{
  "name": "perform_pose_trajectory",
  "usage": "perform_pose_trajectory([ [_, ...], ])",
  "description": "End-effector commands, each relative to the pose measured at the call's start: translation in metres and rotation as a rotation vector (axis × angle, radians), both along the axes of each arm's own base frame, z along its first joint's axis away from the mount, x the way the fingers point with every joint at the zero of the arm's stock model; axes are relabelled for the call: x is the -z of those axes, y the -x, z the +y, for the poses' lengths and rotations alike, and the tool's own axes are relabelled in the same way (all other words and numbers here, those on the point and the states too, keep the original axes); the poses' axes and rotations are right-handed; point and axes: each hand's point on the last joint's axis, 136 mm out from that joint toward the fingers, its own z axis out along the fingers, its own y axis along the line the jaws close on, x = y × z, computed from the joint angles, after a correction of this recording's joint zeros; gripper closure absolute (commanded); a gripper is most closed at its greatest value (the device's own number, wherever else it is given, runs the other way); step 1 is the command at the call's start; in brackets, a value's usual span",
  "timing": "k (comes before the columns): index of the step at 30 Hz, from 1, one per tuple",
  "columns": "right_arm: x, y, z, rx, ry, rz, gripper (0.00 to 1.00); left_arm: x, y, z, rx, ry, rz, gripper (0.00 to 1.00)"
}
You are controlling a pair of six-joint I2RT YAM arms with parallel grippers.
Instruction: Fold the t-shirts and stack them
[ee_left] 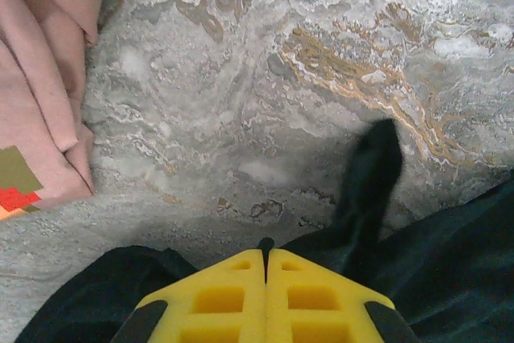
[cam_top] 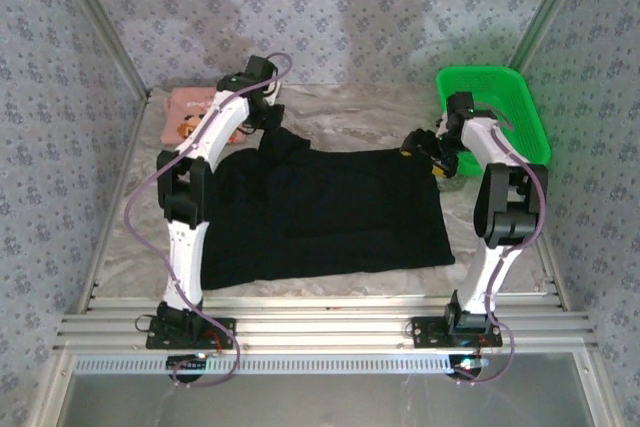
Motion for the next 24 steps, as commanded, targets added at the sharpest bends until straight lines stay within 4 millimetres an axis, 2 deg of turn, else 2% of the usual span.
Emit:
perform_pose_trajectory([
  [1, 0.0, -0.014, -0.015, 0.053, 0.061, 0.025, 0.04, -0.016, 0.0, 0.004, 0.018, -0.02, -0.043, 1.0],
  [4, 0.005, -0.026, -0.022, 0.075, 0.102, 0.042, 0.07, -0.026, 0.0, 0.005, 0.024, -0.025, -0.066, 1.0],
  [11, 0.014, -0.047, -0.016, 0.069, 0.178, 0.071, 0.15, -0.039, 0.002, 0.022, 0.002, -0.071, -0.1, 1.0],
  [14, 0.02, -0.053, -0.011, 0.051, 0.213, 0.096, 0.18, -0.049, 0.001, 0.029, -0.015, -0.068, -0.125, 1.0],
  [19, 0.031, -0.061, -0.016, 0.035, 0.317, 0.137, 0.22, -0.066, 0.002, 0.036, -0.024, -0.066, -0.158, 1.0],
  [24, 0.034, -0.074, -0.02, 0.042, 0.387, 0.132, 0.25, -0.07, 0.003, 0.04, -0.028, -0.061, -0.163, 1.0],
])
